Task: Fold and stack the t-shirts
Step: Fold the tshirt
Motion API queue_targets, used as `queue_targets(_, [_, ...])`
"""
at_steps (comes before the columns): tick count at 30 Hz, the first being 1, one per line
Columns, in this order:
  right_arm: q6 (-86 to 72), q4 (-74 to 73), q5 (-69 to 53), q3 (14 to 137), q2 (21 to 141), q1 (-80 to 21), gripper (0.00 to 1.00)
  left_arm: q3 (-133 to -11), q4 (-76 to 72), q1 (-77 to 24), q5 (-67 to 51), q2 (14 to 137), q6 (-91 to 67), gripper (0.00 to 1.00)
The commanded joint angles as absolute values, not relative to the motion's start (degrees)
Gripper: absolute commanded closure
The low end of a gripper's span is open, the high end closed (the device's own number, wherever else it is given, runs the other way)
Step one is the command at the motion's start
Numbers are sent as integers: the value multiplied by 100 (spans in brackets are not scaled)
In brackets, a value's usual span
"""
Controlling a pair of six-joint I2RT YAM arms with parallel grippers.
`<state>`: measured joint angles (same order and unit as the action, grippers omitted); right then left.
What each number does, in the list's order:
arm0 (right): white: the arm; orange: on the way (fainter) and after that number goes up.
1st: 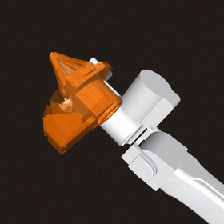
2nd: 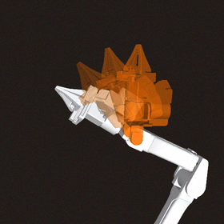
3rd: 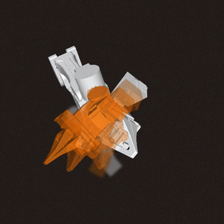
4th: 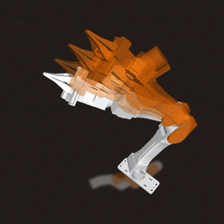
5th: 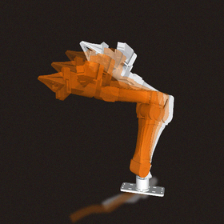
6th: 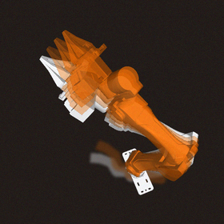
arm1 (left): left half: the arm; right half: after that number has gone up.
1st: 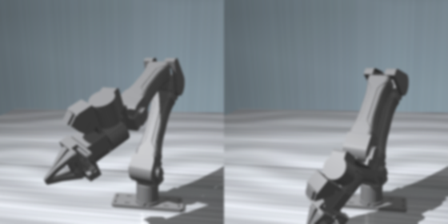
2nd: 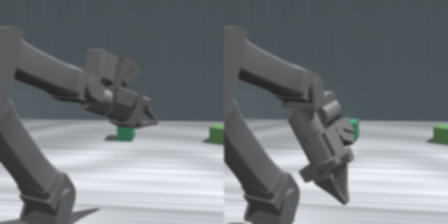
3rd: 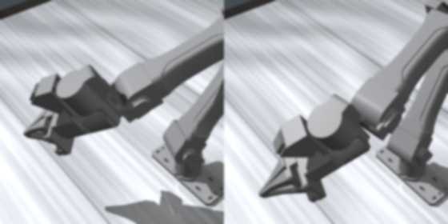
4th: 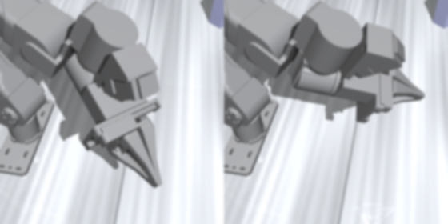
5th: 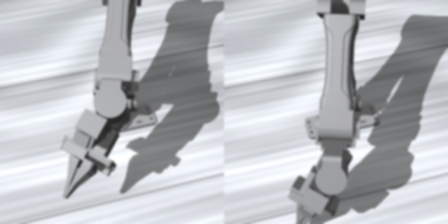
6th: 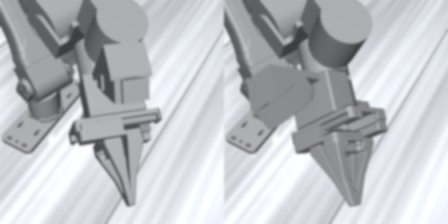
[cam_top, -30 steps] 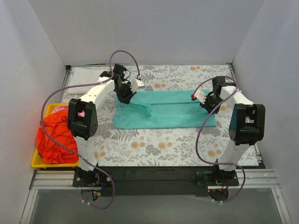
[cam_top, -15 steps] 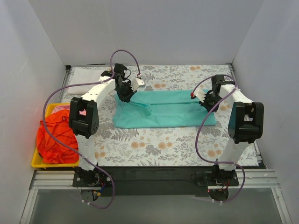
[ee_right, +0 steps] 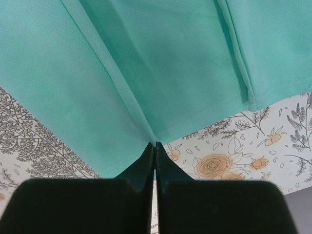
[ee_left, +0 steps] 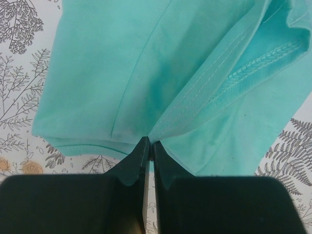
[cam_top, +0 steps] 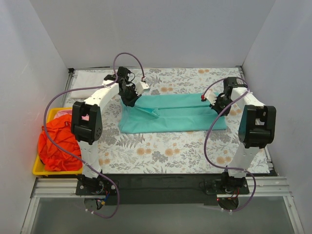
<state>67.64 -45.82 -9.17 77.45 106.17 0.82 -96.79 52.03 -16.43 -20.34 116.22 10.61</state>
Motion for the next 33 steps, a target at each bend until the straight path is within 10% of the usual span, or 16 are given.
queue_targets(1, [6961, -4474, -958, 8024, 10766, 105, 99, -9808, 5027, -1564, -2074, 11531, 1064, 100])
queue_targets(33, [6741, -4386, -923, 8666, 11487, 105, 99, -10072, 5054, -1547, -1863, 11927, 993, 100])
